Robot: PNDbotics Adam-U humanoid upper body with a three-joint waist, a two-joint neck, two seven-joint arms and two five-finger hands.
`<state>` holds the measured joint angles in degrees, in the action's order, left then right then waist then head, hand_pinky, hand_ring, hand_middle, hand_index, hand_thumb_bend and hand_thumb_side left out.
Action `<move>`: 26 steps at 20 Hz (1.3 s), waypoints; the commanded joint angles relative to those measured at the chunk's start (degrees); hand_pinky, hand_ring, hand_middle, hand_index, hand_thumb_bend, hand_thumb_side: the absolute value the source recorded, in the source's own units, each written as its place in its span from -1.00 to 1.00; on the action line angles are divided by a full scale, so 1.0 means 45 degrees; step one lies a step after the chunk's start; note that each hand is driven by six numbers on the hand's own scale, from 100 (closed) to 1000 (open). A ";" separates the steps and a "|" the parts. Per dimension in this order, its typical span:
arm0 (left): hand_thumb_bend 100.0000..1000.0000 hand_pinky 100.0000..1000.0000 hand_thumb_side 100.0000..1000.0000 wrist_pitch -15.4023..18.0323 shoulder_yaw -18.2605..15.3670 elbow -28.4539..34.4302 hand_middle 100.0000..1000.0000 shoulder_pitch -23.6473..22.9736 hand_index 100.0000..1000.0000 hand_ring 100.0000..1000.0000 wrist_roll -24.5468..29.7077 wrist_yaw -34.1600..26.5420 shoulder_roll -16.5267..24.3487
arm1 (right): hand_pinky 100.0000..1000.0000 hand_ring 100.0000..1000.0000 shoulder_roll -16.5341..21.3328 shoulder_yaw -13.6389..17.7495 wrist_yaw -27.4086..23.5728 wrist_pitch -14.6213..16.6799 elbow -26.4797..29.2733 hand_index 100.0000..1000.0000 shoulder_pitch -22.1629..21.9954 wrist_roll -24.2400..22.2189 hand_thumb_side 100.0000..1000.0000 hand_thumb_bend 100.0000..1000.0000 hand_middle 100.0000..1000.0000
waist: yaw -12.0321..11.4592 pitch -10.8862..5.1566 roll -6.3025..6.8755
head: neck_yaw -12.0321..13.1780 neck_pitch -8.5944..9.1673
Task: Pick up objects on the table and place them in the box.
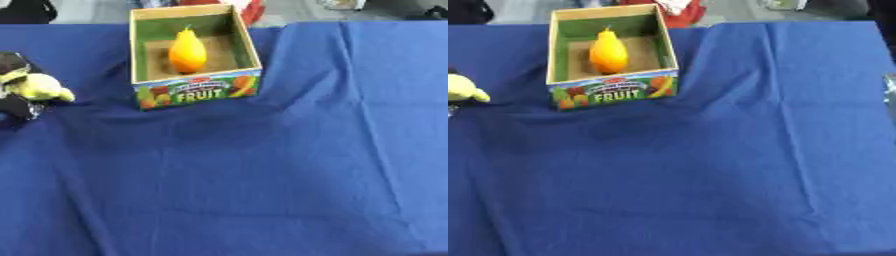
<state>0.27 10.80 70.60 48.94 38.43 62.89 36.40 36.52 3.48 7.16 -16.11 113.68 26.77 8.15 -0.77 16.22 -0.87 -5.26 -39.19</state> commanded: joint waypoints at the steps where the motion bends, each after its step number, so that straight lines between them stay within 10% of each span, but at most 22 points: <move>1: -1.00 -0.60 -0.67 -0.0143 -0.0156 0.0572 0.01 0.0368 0.33 0.19 0.0128 0.0038 0.0489 | 0.29 0.52 0.0266 0.0098 0.0098 -0.0011 0.0203 0.83 0.0177 0.0023 1.00 -0.39 0.29 | -0.0009 -0.0268 0.0013 | -0.0078 -0.0045; 16: -1.00 -0.31 -0.18 -0.1083 -0.0344 0.0922 0.43 0.0416 0.74 0.57 0.1779 -0.2203 0.0464 | 0.30 0.52 0.0224 0.0105 0.0153 -0.0072 0.0203 0.83 0.0166 -0.0016 1.00 -0.43 0.29 | -0.0066 -0.0217 -0.0014 | -0.0122 -0.0068; 26: -1.00 -0.43 -0.31 -0.0987 -0.0401 0.0999 0.23 0.0461 0.61 0.44 0.1920 -0.2556 0.0476 | 0.30 0.53 0.0176 0.0107 0.0184 -0.0115 0.0203 0.83 0.0142 -0.0054 1.00 -0.45 0.29 | -0.0098 -0.0194 -0.0010 | -0.0133 -0.0045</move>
<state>-4.07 9.97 73.93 49.75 47.13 51.66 36.82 36.44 3.48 7.73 -16.54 113.68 26.76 7.93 -1.15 16.28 -1.01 -5.71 -39.27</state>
